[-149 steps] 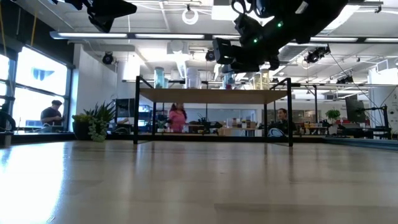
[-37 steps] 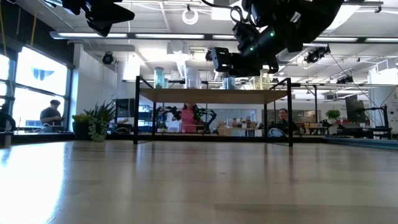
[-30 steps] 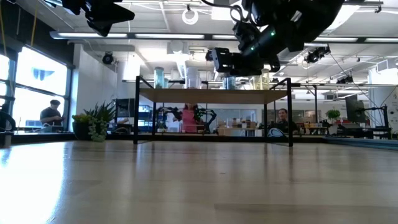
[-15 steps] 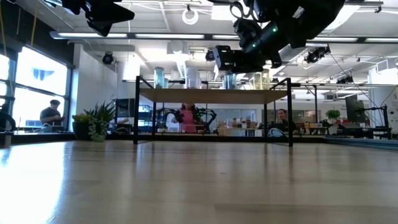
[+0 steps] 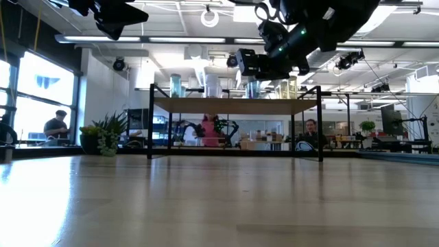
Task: Pick and place medicine bottles onto shelf by color
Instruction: Put the blue pill bottle on the shelf aligned with the other blue pill bottle
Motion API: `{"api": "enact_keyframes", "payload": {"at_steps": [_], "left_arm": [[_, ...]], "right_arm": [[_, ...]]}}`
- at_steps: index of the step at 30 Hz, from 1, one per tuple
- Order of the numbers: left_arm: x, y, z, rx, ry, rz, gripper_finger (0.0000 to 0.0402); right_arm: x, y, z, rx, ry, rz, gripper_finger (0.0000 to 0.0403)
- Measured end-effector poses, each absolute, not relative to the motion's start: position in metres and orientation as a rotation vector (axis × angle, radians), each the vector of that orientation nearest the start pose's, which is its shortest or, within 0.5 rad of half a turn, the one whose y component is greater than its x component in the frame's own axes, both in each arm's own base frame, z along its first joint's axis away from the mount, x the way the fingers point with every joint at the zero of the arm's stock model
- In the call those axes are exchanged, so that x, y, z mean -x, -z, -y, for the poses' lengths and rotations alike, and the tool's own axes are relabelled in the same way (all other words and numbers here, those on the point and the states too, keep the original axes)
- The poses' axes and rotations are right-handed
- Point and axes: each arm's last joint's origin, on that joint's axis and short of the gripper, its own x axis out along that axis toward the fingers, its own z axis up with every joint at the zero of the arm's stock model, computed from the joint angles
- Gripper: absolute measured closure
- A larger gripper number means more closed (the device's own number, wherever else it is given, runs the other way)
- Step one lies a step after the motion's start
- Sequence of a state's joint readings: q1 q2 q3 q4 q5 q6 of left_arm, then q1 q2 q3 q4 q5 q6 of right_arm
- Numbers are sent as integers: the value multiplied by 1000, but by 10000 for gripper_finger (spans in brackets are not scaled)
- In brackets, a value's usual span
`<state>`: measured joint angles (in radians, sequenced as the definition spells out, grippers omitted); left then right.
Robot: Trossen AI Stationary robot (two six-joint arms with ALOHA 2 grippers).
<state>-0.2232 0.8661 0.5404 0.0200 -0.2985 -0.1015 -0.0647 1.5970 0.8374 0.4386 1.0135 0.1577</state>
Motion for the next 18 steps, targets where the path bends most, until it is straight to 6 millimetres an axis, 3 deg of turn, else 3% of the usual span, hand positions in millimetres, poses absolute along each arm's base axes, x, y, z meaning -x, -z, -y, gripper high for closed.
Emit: {"api": "enact_keyframes", "payload": {"at_steps": [18], "left_arm": [[-188, -254, 34, 22, -89, -291, 190]], "right_arm": [[-322, -213, 49, -21, 1066, -227, 267]]}}
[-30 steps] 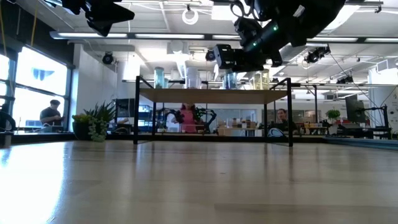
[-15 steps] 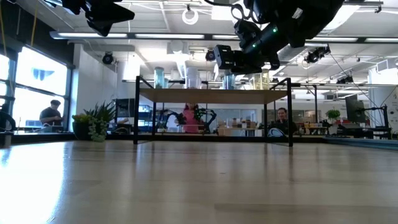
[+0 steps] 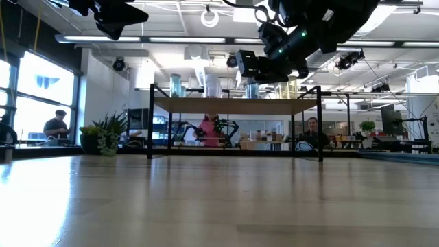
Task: Pick and place medicine bottles onto shelf by color
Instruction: Put the blue pill bottle on the shelf aligned with the other blue pill bottle
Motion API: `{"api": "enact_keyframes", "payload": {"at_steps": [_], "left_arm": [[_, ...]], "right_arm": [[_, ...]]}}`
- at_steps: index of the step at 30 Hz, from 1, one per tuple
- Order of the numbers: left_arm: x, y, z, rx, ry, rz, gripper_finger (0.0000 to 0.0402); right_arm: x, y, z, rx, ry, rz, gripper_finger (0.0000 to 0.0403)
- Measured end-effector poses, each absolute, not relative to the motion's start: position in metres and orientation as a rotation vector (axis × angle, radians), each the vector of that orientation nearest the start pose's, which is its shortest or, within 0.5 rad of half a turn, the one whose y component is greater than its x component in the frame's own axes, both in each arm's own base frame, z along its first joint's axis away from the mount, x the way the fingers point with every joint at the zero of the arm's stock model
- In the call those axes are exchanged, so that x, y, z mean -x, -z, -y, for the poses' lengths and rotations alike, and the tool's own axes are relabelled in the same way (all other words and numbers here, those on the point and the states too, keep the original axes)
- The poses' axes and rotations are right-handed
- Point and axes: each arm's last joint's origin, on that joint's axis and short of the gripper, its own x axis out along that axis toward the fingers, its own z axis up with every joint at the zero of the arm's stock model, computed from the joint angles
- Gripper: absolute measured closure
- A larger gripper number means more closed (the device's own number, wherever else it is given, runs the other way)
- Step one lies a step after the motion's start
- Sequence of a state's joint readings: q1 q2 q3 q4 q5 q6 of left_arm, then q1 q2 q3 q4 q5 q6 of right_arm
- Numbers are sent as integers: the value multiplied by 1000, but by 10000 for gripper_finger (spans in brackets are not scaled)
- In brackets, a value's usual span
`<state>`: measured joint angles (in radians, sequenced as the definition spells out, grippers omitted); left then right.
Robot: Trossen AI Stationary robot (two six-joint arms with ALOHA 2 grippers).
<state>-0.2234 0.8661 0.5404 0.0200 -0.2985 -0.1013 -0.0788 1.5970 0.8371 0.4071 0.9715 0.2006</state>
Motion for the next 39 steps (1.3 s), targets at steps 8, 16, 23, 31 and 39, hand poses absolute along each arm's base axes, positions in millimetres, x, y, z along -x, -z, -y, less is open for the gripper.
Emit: {"api": "enact_keyframes", "payload": {"at_steps": [8, 16, 23, 31, 39], "left_arm": [[-188, -254, 34, 22, -89, -291, 190], [-188, -254, 34, 22, -90, -292, 190], [-188, -254, 34, 22, -90, -292, 190], [-188, -254, 34, 22, -90, -292, 190], [-188, -254, 34, 22, -90, -292, 190]], "right_arm": [[-323, -213, 49, -12, 1032, -241, 267], [-322, -213, 49, 6, 1052, -246, 267], [-322, -213, 49, 2, 1062, -241, 267], [-322, -213, 49, -3, 1039, -244, 267], [-322, -213, 49, -2, 1044, -243, 267]]}}
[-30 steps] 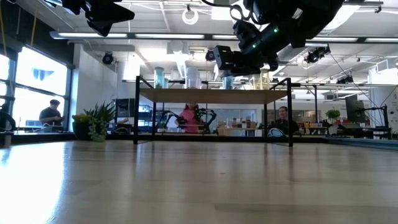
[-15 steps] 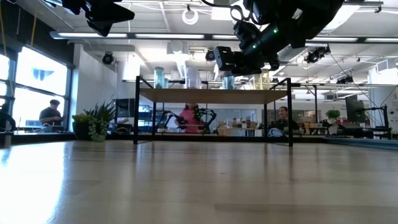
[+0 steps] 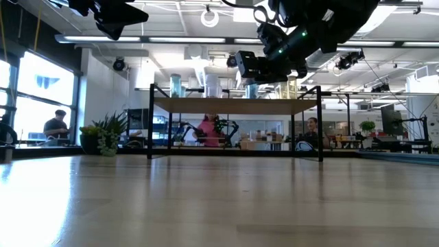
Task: Pick and place medicine bottles onto shelf by color
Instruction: Put the blue pill bottle on the shelf aligned with the other blue pill bottle
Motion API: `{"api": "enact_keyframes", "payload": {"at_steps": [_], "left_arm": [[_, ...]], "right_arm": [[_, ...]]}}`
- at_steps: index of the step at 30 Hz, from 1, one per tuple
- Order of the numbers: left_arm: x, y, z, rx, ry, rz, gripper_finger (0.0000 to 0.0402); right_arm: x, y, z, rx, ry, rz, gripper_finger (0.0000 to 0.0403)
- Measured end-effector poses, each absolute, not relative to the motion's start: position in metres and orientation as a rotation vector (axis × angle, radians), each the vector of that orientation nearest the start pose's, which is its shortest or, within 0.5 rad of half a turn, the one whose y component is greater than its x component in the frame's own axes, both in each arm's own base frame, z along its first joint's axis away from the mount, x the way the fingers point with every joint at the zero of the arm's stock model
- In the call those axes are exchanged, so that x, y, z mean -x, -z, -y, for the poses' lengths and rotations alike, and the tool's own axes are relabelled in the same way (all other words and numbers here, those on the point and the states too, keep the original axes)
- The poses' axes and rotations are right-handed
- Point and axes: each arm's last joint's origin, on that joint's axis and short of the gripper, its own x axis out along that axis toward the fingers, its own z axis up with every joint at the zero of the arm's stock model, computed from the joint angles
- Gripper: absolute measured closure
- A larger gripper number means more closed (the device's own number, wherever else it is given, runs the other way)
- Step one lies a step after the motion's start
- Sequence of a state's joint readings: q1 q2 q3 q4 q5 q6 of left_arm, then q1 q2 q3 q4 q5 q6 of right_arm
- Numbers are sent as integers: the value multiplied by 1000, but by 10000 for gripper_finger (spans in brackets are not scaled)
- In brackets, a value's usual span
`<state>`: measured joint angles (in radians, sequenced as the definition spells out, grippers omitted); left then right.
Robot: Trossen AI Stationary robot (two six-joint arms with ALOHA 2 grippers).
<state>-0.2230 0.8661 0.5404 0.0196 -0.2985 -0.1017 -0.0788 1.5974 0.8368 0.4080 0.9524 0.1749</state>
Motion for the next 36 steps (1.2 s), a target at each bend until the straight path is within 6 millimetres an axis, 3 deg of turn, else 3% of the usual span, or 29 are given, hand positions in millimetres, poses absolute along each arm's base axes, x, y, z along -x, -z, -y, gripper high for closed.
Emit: {"api": "enact_keyframes", "payload": {"at_steps": [9, 36], "left_arm": [[-188, -254, 34, 22, -90, -292, 190], [-188, -254, 34, 22, -90, -292, 190]], "right_arm": [[-322, -213, 49, 80, 1028, -291, 267], [-324, -218, 49, 17, 1043, -207, 267]]}}
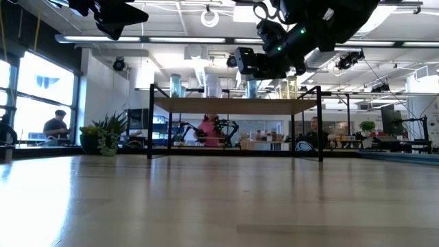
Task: Pick and place medicine bottles onto shelf by color
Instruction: Put the blue pill bottle on the shelf aligned with the other blue pill bottle
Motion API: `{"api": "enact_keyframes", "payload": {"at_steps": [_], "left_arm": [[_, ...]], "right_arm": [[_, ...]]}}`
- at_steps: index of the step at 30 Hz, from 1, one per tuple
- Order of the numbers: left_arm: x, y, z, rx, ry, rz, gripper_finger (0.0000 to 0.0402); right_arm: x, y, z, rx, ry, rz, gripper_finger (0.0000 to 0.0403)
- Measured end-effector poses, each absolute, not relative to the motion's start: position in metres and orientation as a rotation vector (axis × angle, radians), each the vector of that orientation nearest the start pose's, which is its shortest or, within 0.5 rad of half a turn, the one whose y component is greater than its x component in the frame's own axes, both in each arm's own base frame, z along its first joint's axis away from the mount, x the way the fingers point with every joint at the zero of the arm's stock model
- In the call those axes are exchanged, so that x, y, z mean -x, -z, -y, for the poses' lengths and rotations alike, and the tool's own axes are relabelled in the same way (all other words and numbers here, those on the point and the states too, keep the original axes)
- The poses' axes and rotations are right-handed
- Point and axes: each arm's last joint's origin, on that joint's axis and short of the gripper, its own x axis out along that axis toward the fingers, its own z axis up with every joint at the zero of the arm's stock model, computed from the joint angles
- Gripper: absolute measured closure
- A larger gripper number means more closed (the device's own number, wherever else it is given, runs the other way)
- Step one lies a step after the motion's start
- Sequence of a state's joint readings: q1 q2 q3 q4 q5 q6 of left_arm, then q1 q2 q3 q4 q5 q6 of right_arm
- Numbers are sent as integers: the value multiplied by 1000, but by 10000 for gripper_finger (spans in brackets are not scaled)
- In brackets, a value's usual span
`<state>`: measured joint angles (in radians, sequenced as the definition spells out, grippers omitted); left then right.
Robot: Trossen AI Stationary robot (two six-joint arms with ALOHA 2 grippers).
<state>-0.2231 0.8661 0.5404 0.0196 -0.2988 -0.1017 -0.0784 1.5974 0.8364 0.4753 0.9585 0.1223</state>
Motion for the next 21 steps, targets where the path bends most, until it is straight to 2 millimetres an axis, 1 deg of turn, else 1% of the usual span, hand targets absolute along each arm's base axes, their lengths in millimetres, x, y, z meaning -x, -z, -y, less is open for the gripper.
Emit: {"api": "enact_keyframes", "payload": {"at_steps": [8, 12, 15, 21], "left_arm": [[-188, -254, 34, 22, -90, -292, 190], [-188, -254, 34, 22, -90, -292, 190], [-188, -254, 34, 22, -90, -292, 190], [-188, -254, 34, 16, -92, -292, 190]], "right_arm": [[-320, -229, 49, -18, 1037, -159, 267], [-320, -228, 50, -26, 1027, -170, 267], [-319, -222, 52, -54, 1014, -204, 267], [-318, -221, 52, -50, 1021, -215, 267]]}}
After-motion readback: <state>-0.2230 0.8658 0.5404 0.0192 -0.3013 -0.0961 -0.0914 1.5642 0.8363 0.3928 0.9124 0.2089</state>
